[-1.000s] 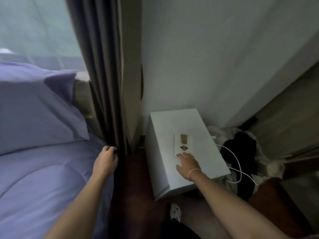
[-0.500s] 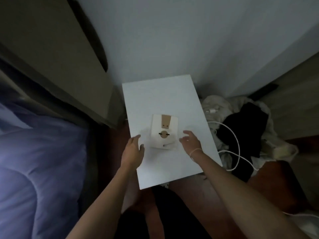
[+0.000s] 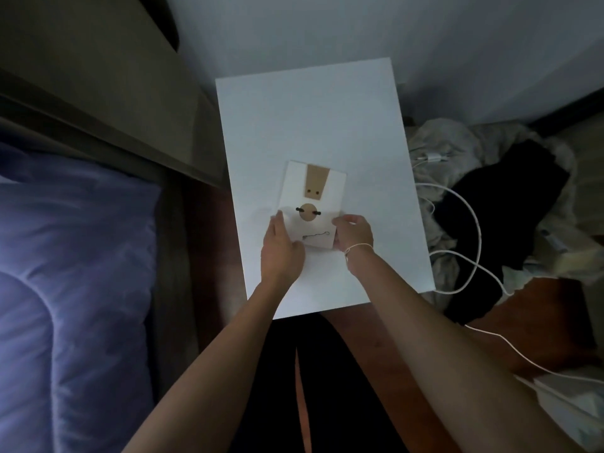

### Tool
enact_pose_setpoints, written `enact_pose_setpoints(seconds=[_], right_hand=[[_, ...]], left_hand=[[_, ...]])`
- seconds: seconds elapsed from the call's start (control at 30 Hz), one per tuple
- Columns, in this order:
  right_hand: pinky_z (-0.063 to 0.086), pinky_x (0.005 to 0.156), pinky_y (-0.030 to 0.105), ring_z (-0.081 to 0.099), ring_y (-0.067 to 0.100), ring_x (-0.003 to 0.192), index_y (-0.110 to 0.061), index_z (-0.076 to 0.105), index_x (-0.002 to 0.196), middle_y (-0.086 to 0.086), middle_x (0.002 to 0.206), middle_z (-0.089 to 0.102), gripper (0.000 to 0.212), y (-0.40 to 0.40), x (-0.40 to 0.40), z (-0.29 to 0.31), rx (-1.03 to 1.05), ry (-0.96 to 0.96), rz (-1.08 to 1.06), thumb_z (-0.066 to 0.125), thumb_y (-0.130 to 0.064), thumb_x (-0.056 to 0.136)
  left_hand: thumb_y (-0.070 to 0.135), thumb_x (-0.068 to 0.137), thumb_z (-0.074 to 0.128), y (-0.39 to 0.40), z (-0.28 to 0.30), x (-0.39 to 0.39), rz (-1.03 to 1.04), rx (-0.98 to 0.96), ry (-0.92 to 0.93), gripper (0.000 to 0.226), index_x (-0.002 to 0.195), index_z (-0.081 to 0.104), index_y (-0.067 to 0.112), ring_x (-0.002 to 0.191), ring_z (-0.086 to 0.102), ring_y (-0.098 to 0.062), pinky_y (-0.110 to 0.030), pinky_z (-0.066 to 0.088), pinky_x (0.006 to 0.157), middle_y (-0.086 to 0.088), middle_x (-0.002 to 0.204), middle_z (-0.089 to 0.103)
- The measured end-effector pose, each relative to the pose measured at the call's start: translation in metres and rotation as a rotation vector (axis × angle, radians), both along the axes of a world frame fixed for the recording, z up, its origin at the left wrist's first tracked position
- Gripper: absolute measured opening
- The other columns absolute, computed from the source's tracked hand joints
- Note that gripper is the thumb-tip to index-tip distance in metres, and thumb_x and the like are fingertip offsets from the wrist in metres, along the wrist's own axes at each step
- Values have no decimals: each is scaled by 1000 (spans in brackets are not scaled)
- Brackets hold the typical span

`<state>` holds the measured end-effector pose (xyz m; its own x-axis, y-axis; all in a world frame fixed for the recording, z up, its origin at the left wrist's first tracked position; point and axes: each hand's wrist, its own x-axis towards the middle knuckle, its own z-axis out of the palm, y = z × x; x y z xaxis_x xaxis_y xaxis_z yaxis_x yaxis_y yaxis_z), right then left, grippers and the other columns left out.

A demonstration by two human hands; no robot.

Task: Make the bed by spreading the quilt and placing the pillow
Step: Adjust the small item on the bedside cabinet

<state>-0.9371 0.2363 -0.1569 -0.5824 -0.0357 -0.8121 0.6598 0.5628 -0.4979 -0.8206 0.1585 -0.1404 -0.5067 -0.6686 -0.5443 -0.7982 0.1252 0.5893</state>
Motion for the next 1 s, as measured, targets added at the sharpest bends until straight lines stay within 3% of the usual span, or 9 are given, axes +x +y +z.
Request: enact_pose_setpoints(seconds=[0.1,0.2,0.3,0.5,0.63,0.73,0.83,0.9,1.0], right_hand=[[55,85,50,67,34,93,-21,61,85,12,100,70,41,-1,-5,-15,-21,-45,30,67,-46,54],[57,80,48,67,34,90,-11,63,81,16,99,70,21,-7,-11,10,-34,-118,2,73,-29,75],[55,61,36,64,29,82,-4,62,99,15,98,66,19,-6,-18,23,-113,-186,-54,69,-14,84],[55,54,30,64,22,71,-8,61,87,11,84,66,5,-8,-26,47,-258,-287,-80,66,-10,87],[56,50,26,64,20,66,-5,62,89,10,77,67,7,-16,-23,58,-342,-369,-181,67,-9,87],[56,51,25,67,17,58,-3,65,88,9,69,71,9,-23,-17,63,-396,-428,-236,69,-11,85],[58,54,26,66,17,55,-2,66,85,9,64,70,13,-27,-9,65,-443,-449,-232,71,-15,84],[60,58,28,65,18,55,-2,64,79,8,60,67,19,-27,-6,66,-472,-443,-195,71,-19,85],[61,65,32,68,20,60,-3,61,83,13,71,70,24,-26,-6,68,-526,-460,-132,67,-26,88]], left_hand=[[17,89,51,-3,6,-13,123,-15,-47,62,145,25,13,126,42,-33,-46,39,104,-13,142,38],[30,95,49,-15,13,-21,219,-51,-102,53,142,32,11,121,44,-34,-44,38,101,-17,137,38],[25,96,49,-29,16,-22,286,15,-7,42,135,45,10,107,55,-31,-35,45,98,-17,129,44],[22,92,57,-52,29,-21,406,35,182,29,118,62,12,99,60,-22,-30,49,88,-6,108,63],[42,88,60,-49,48,-22,559,185,291,35,115,57,19,79,66,-13,-37,56,83,-1,104,64],[52,84,62,-42,59,-30,482,190,275,42,109,56,20,71,68,-8,-36,59,74,6,89,67],[45,88,58,-47,62,-44,364,62,251,39,110,55,13,62,63,1,-35,59,69,11,80,64],[43,88,56,-55,63,-52,303,-2,220,36,104,52,12,66,65,-8,-40,59,69,7,79,62],[47,83,62,-69,67,-61,181,5,221,44,107,47,13,77,69,-21,-44,59,69,-2,91,67]])
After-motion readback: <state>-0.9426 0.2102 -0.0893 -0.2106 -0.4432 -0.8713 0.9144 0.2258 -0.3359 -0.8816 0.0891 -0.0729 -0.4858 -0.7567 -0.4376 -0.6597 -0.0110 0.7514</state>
